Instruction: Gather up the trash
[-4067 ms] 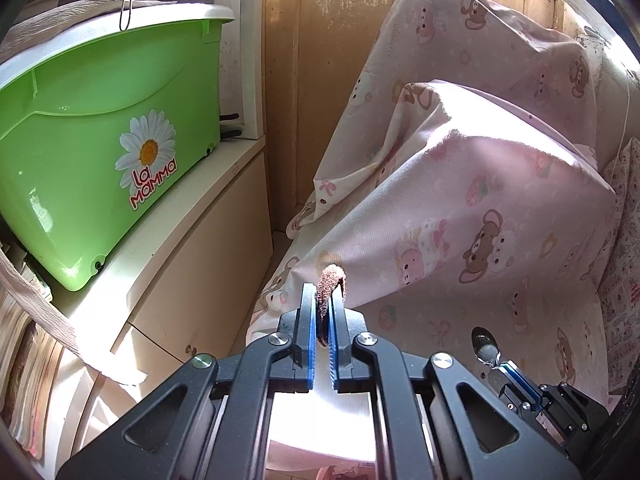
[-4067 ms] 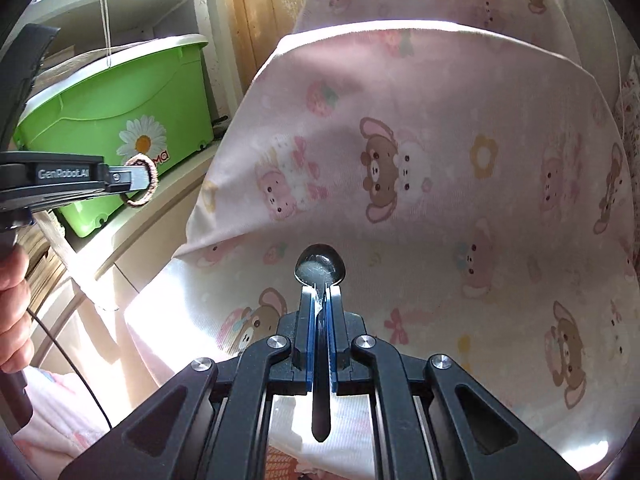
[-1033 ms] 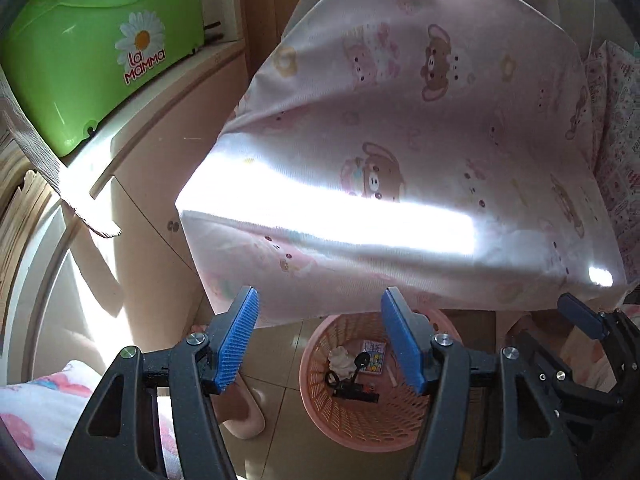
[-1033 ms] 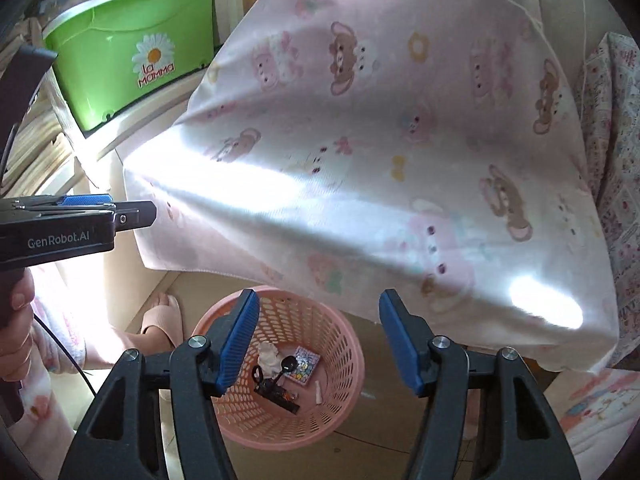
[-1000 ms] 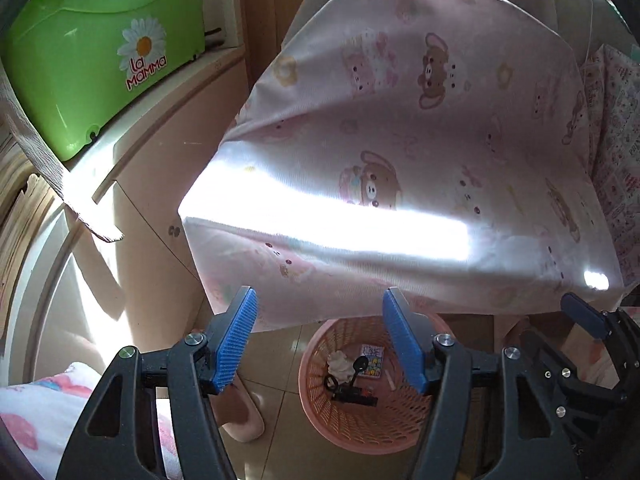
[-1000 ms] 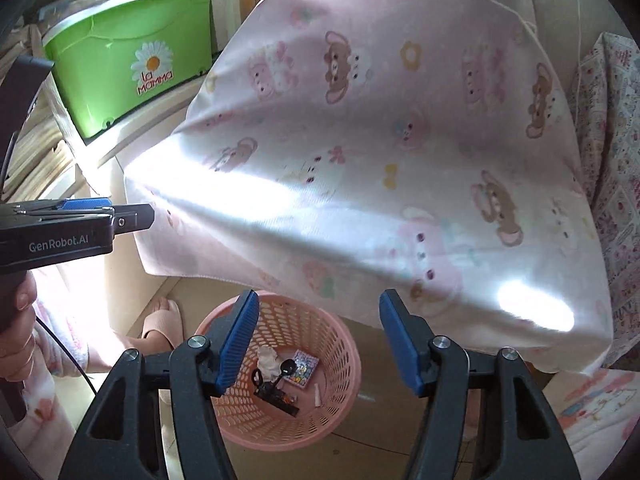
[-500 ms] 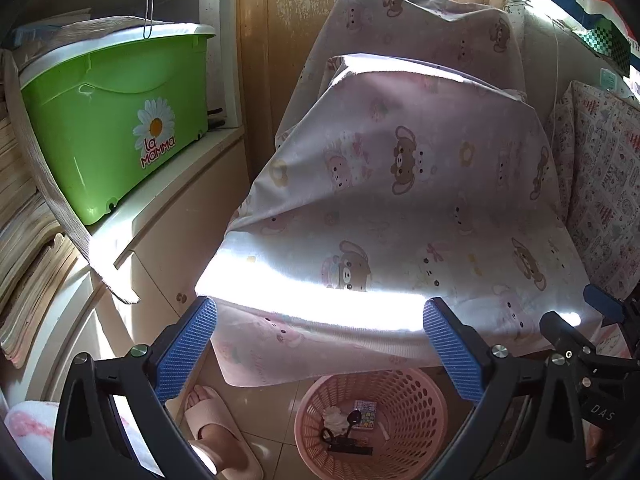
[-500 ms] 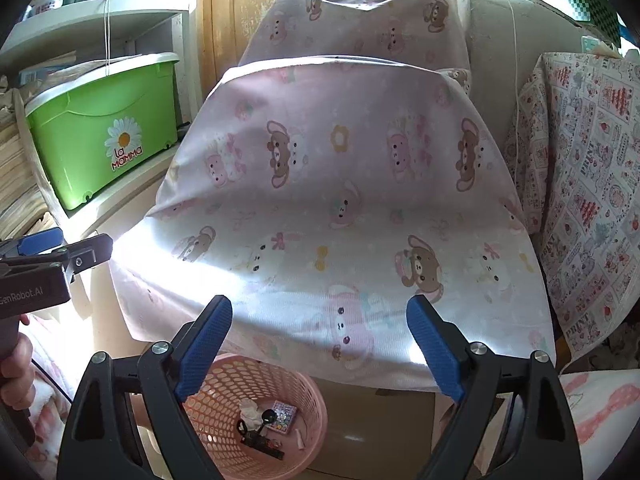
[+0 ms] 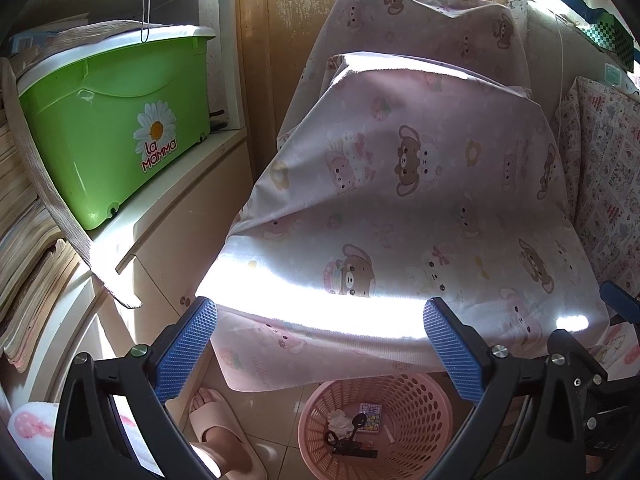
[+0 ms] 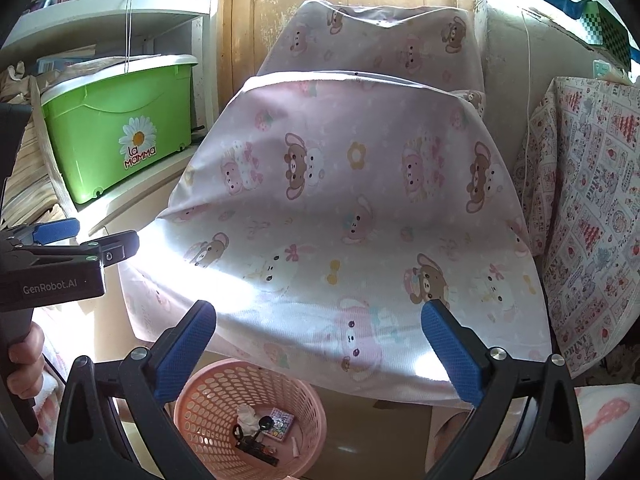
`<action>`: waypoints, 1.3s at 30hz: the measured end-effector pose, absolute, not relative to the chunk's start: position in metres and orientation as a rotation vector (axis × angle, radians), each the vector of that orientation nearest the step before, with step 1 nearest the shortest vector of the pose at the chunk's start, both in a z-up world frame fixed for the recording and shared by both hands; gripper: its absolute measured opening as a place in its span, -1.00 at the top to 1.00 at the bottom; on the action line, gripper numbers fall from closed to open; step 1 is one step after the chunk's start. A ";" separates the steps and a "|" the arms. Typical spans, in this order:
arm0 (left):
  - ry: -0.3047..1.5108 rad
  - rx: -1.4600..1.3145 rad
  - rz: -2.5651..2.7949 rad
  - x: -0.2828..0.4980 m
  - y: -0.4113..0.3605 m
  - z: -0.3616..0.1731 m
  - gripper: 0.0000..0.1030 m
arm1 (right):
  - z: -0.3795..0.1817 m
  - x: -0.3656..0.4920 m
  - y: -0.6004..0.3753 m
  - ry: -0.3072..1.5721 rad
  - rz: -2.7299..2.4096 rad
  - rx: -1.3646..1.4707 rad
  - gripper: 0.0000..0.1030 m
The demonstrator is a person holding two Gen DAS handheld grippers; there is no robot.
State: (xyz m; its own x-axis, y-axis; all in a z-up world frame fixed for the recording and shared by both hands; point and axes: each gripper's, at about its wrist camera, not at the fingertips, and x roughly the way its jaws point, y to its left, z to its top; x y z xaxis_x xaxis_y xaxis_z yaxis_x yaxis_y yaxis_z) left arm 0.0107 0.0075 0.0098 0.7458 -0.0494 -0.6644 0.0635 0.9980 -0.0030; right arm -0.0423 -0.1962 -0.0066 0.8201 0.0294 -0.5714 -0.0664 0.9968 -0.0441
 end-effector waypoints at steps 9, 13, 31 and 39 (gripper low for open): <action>0.727 0.002 -0.062 0.012 0.007 0.010 -0.98 | -0.010 -0.039 -0.197 0.614 0.034 -0.085 -1.00; 0.731 -0.003 -0.064 0.014 0.008 0.010 -0.98 | -0.007 -0.039 -0.200 0.605 0.034 -0.075 -1.00; 0.707 0.021 -0.047 0.015 0.006 0.012 -0.98 | -0.003 -0.036 -0.202 0.592 0.033 -0.072 -1.00; 0.700 0.028 -0.046 0.015 0.006 0.013 -0.98 | -0.006 -0.035 -0.202 0.602 0.041 -0.067 -1.00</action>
